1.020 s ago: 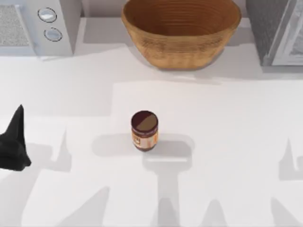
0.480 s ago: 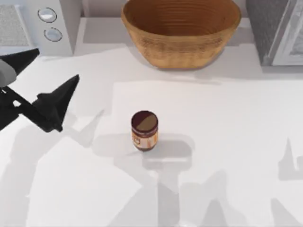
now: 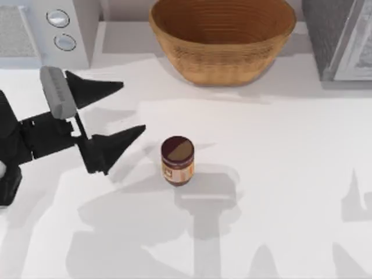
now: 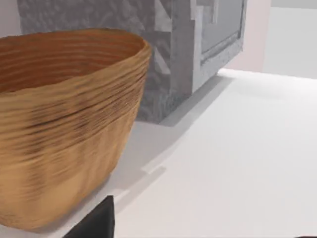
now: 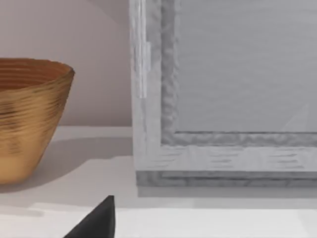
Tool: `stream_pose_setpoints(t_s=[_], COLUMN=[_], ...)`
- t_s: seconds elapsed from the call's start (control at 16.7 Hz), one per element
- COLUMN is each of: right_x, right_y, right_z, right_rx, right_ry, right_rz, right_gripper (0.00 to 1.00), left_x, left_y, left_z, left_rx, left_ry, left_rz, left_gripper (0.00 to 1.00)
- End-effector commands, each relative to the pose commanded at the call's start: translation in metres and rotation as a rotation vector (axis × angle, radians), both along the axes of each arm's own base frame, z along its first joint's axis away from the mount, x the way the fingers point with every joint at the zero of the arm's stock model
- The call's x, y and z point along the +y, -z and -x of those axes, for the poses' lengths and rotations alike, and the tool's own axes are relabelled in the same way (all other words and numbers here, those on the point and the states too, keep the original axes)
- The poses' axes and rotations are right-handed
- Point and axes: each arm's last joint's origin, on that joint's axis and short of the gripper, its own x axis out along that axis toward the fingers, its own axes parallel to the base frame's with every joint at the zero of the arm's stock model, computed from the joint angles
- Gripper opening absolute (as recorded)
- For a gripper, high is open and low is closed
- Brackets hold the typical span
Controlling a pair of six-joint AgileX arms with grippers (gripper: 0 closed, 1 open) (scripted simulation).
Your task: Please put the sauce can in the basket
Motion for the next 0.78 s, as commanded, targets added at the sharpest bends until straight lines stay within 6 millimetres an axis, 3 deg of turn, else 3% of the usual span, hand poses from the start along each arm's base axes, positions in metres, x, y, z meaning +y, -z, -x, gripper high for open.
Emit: stream_pose_setpoints(t_s=[0.24,0.42,0.6,0.78], right_x=[0.000,0.000,0.000,0.000], right_y=[0.000,0.000,0.000,0.000], right_z=[0.000,0.000,0.000,0.000], right_rx=[0.000,0.000,0.000,0.000], right_ry=[0.000,0.000,0.000,0.000], right_rz=[0.000,0.000,0.000,0.000], right_gripper=[1.00,1.00,1.00,1.00], left_x=[-0.009,-0.013,-0.014,-0.014], left_y=[0.058,0.091,0.105,0.105], left_z=[-0.012,-0.011,-0.010,-0.010], left_rx=[-0.003,-0.001,0.001,0.001], left_ry=[0.169,0.250,0.284,0.284], left_rz=[0.001,0.002,0.002,0.002], left_gripper=[1.00,1.00,1.00,1.00])
